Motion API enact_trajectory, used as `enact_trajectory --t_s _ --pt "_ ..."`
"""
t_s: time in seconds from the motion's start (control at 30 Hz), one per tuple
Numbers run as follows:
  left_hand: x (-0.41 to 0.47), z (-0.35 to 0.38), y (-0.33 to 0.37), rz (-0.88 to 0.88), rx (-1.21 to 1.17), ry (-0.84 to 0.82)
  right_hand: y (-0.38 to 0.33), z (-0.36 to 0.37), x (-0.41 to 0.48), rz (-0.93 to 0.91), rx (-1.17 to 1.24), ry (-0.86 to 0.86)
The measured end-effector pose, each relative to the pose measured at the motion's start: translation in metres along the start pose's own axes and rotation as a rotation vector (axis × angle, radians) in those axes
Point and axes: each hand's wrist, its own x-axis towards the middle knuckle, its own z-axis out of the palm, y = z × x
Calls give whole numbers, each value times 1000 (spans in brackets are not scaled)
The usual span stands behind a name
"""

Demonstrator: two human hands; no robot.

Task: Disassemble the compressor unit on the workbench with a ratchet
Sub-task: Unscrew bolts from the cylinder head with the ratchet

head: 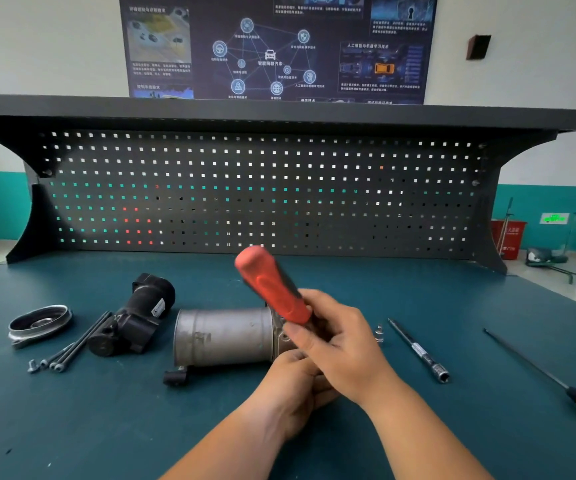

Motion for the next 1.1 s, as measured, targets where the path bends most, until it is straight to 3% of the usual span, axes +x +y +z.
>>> enact_trajectory --t_s 0.13,0.23,0.53,0.63,0.73,0.97,1.1 --pt "1 -4 -3 17 9 66 1 -1 1 18 -47 -115" --pt "1 -5 -2 14 17 28 4 3 0 -6 -40 -22" --pt "2 -4 9 -147 97 145 10 -3 4 369 633 1007" --pt "2 1 18 -210 145 128 16 -18 6 582 778 1186" --pt "2 4 19 -263 173 130 15 -18 5 577 713 1150" --pt "2 -1 2 -164 52 207 7 -4 5 315 525 914" --pt "3 1 -2 -148 39 197 5 -6 4 287 266 741"
